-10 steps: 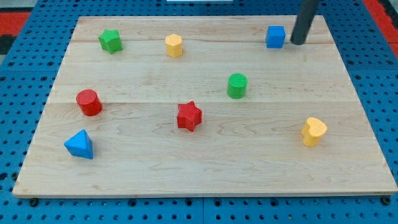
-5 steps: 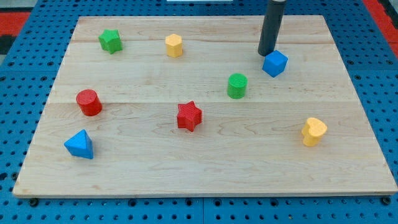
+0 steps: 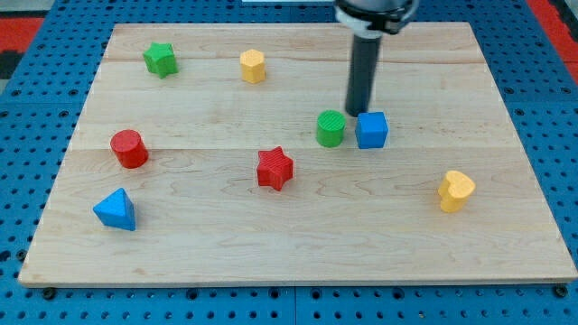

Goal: Move the blue cube and green circle above the red star

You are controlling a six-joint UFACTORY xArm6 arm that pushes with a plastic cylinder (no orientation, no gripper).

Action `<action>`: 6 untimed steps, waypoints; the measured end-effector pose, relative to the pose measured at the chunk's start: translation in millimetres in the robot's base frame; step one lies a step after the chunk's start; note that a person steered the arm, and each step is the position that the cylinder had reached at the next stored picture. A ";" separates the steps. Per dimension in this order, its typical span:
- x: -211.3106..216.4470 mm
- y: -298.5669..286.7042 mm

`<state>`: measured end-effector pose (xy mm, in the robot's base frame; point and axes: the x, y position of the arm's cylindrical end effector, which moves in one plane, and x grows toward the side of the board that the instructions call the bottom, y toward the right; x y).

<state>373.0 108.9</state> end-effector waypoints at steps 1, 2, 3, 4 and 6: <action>-12.7 56.2; 14.7 47.6; 41.5 14.8; 65.1 -6.6; 67.8 -88.4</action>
